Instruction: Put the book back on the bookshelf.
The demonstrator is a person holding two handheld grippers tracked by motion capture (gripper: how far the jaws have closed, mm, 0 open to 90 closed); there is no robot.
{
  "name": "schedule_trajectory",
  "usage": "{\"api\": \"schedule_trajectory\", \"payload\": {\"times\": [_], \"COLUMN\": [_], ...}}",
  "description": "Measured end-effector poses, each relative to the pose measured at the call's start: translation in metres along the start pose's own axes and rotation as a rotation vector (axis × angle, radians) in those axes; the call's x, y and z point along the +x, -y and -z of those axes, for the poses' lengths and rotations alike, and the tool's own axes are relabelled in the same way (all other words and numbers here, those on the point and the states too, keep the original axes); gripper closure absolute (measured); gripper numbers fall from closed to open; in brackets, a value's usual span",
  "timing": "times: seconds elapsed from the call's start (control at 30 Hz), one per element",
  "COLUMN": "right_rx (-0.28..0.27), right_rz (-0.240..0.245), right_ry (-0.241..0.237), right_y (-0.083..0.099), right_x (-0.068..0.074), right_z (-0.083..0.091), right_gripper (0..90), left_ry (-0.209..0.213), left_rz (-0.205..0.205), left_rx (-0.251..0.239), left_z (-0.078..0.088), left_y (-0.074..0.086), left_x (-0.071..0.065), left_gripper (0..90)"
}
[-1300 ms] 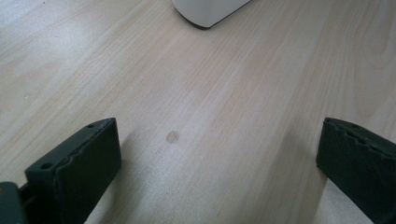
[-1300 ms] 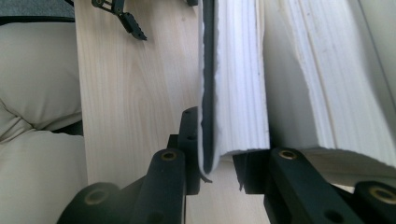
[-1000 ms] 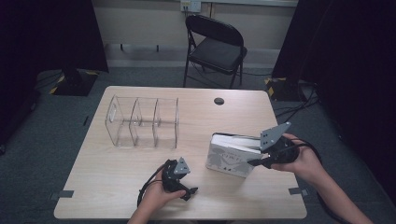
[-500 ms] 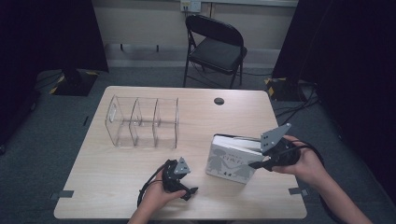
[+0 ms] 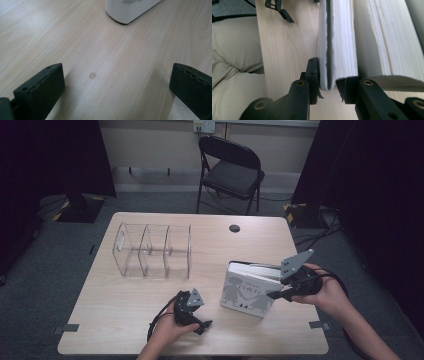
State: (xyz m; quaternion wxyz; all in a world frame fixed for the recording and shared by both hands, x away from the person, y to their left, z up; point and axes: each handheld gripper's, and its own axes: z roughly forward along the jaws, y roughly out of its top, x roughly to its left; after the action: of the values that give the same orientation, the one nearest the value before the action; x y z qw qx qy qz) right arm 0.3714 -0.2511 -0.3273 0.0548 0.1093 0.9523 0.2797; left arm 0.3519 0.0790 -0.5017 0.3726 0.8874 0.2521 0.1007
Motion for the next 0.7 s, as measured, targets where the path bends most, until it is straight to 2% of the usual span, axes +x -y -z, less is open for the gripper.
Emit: {"api": "schedule_trajectory", "payload": {"times": [0.07,0.13,0.23,0.33,0.5,0.53,0.6,0.63,0.7], "right_rx": [0.0,0.001,0.004,0.0,0.001,-0.005,-0.003,-0.001,-0.002], "right_rz": [-0.006,-0.041,-0.06,-0.062,-0.078,-0.079,-0.082,-0.086,-0.094], "right_ry": [0.004,0.001,0.006,0.009,0.006,0.003,0.005,0.01,0.011], "right_y": [0.0,0.001,0.002,0.002,0.004,0.005,0.006,0.007,0.008], "right_x": [0.0,0.0,0.0,-0.001,-0.001,-0.001,-0.001,-0.001,-0.001], "right_z": [0.0,0.0,0.0,0.0,0.001,0.0,0.001,0.002,0.004], "right_gripper": [71.5,70.5,69.7,69.4,66.5,65.3,65.0,64.3,63.9], "left_ry": [0.0,0.0,0.0,0.008,0.012,0.025,0.026,0.033,0.04], "left_rz": [0.0,0.0,0.004,0.003,-0.004,-0.023,-0.021,-0.025,-0.032], "left_rx": [0.0,-0.001,0.0,0.011,0.069,0.11,0.124,0.157,0.19], "left_z": [0.0,0.0,0.0,0.0,0.0,0.001,0.001,0.001,0.001], "left_y": [0.0,0.0,0.0,-0.001,-0.007,-0.011,-0.012,-0.016,-0.019], "left_x": [0.0,0.0,0.0,-0.001,-0.001,0.0,0.0,0.001,0.002], "left_gripper": [0.0,0.0,0.0,0.0,0.0,0.0,0.0,0.2,1.0]}}
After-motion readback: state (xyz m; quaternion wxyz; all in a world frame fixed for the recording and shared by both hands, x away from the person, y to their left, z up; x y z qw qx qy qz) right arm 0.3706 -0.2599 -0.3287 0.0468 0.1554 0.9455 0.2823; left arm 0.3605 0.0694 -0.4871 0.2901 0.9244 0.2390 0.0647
